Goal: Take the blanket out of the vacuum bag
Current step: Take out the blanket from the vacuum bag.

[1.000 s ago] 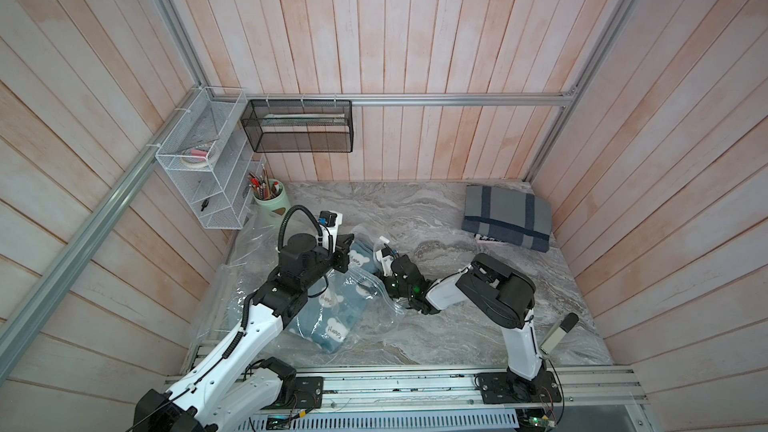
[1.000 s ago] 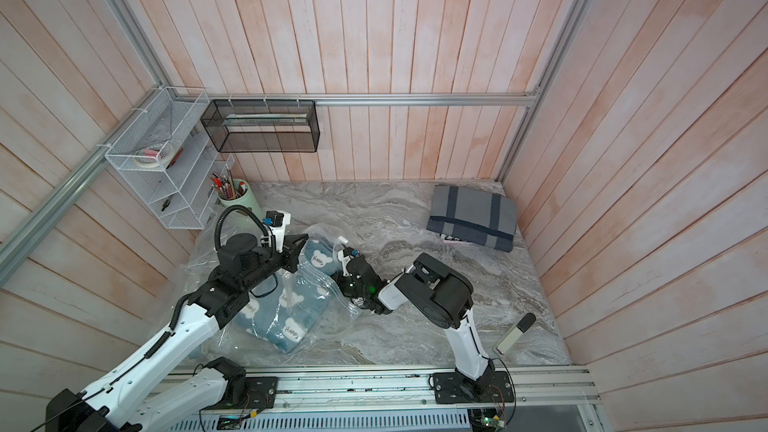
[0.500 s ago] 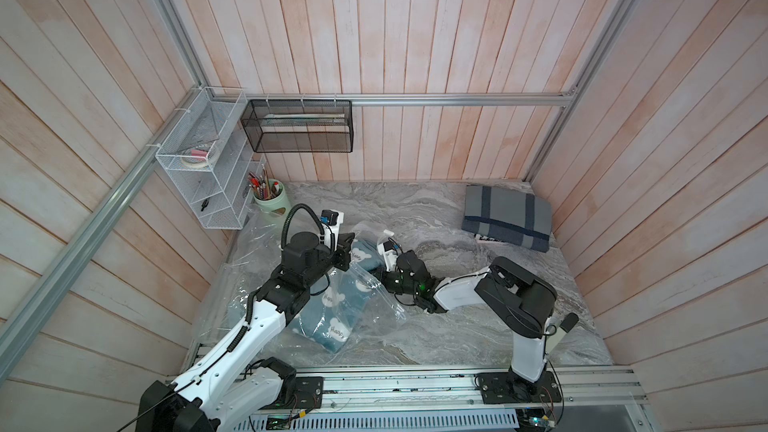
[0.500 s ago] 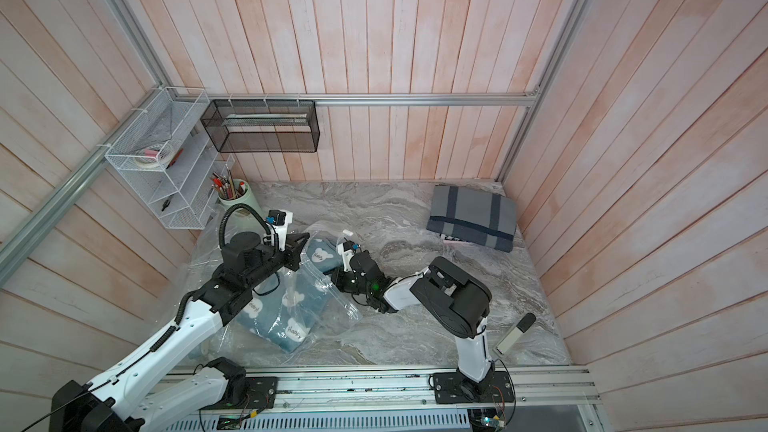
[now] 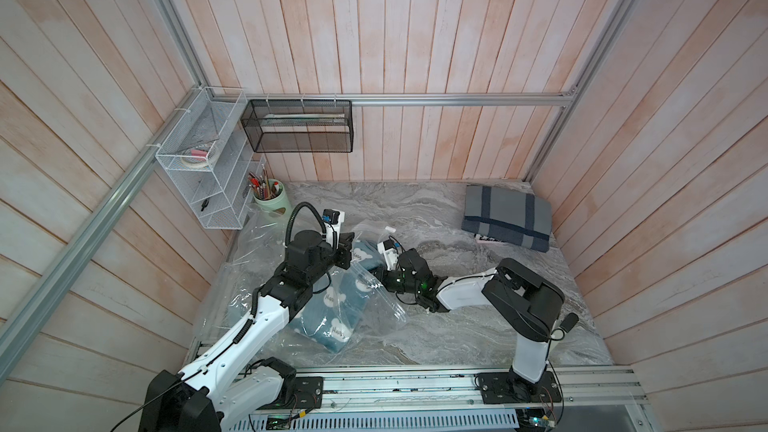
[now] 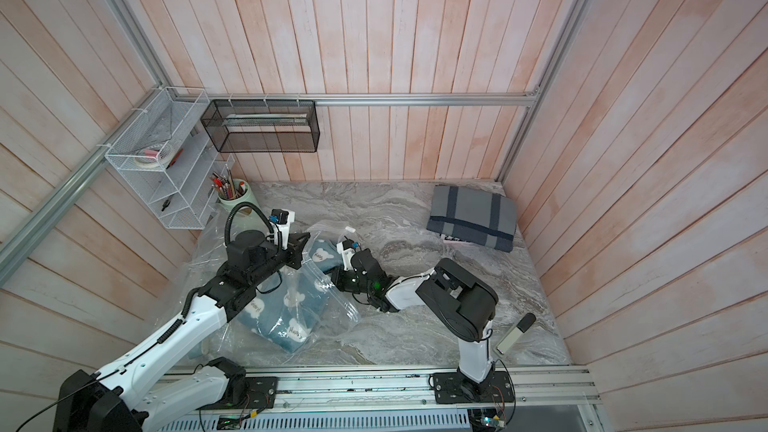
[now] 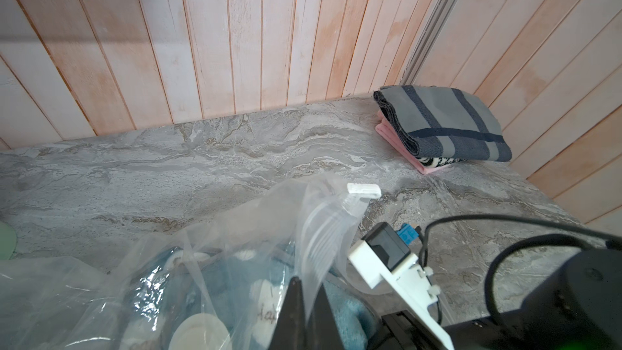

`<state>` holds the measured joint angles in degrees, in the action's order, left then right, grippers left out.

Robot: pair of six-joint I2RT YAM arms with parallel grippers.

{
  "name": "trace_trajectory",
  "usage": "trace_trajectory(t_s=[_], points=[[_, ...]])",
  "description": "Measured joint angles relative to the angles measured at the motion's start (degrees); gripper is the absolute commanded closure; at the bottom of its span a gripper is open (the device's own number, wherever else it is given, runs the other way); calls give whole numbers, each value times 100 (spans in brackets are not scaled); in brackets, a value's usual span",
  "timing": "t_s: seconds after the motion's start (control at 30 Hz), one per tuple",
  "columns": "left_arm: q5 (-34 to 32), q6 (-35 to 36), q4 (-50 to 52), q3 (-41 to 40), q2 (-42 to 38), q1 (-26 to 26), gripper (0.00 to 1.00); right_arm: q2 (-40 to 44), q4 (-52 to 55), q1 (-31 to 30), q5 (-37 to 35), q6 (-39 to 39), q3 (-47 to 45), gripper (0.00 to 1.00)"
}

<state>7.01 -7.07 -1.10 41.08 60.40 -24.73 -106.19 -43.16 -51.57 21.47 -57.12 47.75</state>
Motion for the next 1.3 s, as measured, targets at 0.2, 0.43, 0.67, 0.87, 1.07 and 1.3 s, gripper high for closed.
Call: trace_trajectory(t_s=[0.2, 0.43, 0.67, 0.87, 1.07, 1.3], points=[[-2, 7, 4, 0, -17, 98, 100, 509, 584, 212, 55, 299, 76, 100], [2, 24, 31, 0, -74, 195, 100, 614, 831, 262, 81, 372, 162, 100], [22, 39, 24, 0, -101, 258, 100, 850, 942, 483, 243, 365, 170, 100], [24, 39, 31, 0, -101, 293, 100, 1279, 1019, 835, 385, 334, 170, 100], [26, 37, 37, 0, -94, 297, 100, 1692, 992, 1078, 463, 216, 168, 100], [17, 13, 81, 2, -94, 297, 100, 1788, 634, 1314, 684, -76, 52, 100]])
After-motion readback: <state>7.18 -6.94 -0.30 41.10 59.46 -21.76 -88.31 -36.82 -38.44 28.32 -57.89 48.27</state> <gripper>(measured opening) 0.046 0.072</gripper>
